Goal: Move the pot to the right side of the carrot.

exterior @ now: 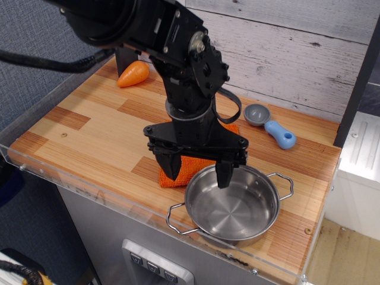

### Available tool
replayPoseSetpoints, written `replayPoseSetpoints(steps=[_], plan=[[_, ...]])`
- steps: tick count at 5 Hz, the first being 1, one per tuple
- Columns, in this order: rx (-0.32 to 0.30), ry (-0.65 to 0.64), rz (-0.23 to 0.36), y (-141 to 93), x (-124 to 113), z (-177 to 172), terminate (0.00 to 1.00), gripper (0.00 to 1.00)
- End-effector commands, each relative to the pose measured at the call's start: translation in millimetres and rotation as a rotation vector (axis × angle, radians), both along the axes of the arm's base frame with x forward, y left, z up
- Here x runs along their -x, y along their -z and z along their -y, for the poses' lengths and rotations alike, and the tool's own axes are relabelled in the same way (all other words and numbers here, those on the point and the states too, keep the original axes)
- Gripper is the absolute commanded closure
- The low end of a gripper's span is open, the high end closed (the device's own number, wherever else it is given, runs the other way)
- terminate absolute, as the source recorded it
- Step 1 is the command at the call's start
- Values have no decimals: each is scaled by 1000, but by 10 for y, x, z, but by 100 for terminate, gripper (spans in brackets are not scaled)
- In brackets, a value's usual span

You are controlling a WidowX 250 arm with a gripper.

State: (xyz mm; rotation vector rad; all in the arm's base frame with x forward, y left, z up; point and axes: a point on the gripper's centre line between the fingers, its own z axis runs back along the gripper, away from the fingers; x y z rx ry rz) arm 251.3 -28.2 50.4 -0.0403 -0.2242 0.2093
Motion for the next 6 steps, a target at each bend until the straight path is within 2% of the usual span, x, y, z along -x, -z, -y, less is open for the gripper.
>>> replayPoseSetpoints(steps=[1,2,3,6], plan=[[-10,2,-12,156,45,-56,0,0],[-5,4,-31,263,48,-35,0,0],[-7,7,-32,320,43,3,0,100],[-26,-6,-38,376,35,70,0,100]])
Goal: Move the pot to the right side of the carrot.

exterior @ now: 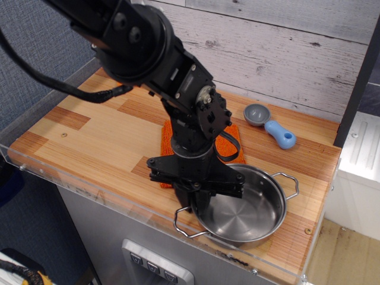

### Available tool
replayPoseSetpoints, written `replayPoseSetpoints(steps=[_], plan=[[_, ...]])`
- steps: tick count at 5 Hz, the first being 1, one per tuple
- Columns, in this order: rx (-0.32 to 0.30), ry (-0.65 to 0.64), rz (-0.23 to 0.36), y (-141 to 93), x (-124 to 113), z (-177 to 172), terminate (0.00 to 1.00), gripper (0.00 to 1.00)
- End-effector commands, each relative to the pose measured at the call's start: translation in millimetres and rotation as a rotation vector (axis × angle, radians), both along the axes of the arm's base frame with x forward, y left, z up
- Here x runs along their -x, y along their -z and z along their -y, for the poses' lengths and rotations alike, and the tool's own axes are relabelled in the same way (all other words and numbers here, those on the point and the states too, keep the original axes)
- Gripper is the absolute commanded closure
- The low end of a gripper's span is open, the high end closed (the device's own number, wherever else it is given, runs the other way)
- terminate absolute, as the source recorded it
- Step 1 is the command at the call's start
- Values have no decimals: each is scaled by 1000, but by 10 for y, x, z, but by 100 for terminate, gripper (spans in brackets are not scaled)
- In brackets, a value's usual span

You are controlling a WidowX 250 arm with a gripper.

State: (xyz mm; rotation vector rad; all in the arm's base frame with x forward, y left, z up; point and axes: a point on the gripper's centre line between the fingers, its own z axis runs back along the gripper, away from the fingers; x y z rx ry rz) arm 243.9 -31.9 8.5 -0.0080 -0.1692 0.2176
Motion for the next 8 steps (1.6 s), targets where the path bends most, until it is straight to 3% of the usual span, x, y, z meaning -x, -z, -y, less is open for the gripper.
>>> replayPoseSetpoints(steps=[1,3,5,8], plan=[[21,8,54,-153,-107,126,0,100],[24,52,128,-582,-243,230,0,100],[51,-13,182,-847,-361,-75,0,100],[41,-166,175,-766,-751,-816,0,100]])
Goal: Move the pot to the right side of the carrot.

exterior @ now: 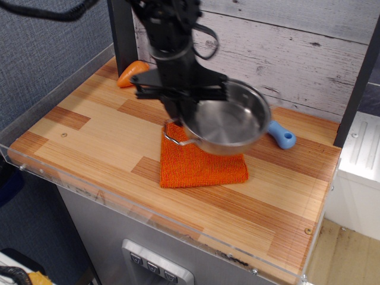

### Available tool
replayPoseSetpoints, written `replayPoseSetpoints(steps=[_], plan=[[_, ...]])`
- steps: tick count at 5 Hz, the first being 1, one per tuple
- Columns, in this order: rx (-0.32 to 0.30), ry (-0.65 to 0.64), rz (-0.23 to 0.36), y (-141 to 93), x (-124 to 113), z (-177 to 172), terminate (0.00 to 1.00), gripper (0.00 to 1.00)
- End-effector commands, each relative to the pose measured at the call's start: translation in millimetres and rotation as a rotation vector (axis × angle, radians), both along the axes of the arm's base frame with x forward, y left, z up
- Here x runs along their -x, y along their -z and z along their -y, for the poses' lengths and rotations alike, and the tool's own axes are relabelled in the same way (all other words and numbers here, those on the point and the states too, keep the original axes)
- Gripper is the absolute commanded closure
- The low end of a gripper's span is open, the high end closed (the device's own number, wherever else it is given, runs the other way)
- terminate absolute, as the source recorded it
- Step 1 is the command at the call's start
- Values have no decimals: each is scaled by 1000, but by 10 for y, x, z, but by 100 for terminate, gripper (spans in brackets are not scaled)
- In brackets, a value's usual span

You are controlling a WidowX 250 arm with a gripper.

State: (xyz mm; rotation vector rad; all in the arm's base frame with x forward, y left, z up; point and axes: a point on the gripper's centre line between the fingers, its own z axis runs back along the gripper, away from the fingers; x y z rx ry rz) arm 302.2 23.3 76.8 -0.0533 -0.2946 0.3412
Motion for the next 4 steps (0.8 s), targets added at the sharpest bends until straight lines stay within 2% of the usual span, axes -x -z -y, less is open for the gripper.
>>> replayPoseSetpoints(steps=[1,2,4], plan=[[-2,-95,47,-75,-294,-498,0,100],[-18,-132,39,-24,-352,-729,0,100],[-25,-218,-1,160,-280,-1179,0,100]])
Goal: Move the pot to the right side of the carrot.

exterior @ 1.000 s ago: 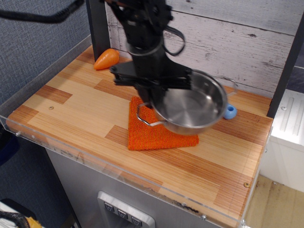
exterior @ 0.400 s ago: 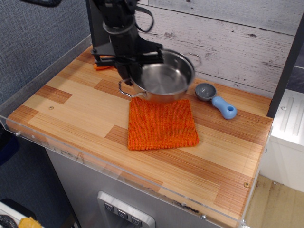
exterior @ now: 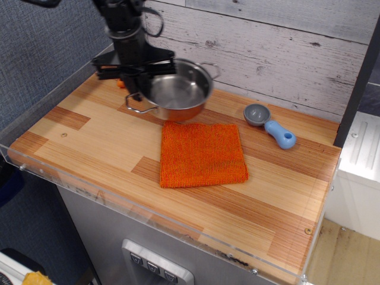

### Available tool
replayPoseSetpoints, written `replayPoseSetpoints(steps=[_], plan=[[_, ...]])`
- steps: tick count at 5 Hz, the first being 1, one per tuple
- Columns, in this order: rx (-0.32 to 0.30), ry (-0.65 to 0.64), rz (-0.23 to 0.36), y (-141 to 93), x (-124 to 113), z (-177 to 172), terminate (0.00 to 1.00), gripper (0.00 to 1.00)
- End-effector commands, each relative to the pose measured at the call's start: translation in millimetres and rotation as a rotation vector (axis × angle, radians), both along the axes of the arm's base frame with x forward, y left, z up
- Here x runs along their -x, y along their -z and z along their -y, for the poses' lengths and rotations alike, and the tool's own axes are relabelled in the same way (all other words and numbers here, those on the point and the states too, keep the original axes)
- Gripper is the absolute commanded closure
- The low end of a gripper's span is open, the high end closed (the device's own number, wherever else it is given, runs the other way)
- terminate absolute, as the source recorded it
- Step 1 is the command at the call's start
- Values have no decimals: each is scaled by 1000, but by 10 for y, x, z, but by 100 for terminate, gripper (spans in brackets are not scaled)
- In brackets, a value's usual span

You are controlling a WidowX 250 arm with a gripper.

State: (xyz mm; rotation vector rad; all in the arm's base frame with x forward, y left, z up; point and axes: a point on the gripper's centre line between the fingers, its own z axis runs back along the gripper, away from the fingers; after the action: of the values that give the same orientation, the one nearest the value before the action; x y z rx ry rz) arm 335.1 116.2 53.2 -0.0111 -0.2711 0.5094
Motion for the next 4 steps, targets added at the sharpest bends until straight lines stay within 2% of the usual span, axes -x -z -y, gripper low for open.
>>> replayPoseSetpoints(steps=[1,3,4], plan=[[-16,-57,15,38,3,-325,0,100],[10,-64,-13,244,-98,-303,0,100],[62,-70,-10,271,-81,-243,0,0]])
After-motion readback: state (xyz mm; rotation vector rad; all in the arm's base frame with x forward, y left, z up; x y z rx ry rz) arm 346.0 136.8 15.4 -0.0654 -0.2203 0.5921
